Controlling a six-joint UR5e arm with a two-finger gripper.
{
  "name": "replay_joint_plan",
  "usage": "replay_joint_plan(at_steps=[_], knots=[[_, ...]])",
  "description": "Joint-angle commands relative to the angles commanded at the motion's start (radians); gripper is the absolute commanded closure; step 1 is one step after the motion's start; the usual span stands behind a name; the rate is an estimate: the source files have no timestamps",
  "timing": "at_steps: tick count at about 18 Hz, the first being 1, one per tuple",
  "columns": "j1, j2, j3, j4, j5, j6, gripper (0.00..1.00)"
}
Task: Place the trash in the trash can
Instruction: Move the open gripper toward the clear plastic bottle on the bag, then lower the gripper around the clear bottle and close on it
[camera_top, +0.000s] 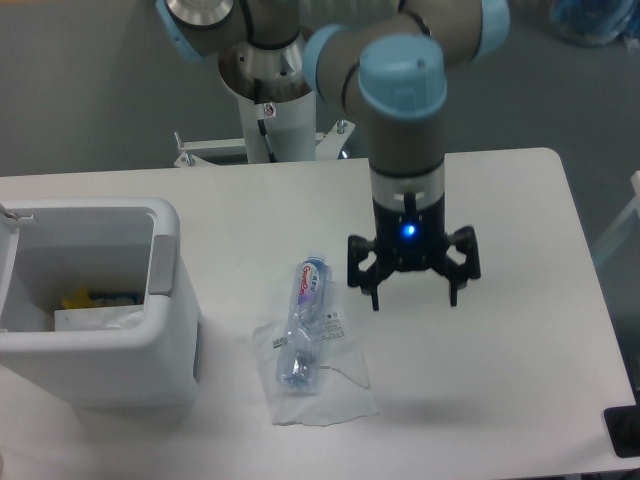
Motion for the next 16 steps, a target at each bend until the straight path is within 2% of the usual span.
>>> replay_joint_plan(at_steps=[4, 8, 16], knots=[[-0.021, -0.037, -0.014, 0.003, -0.003, -0.001, 0.00], [-0.046, -0.049, -0.017, -0.002, -0.009, 0.006, 0.00], [-0.121, -0.135, -0.014, 0.000, -0.008, 0.002, 0.00]])
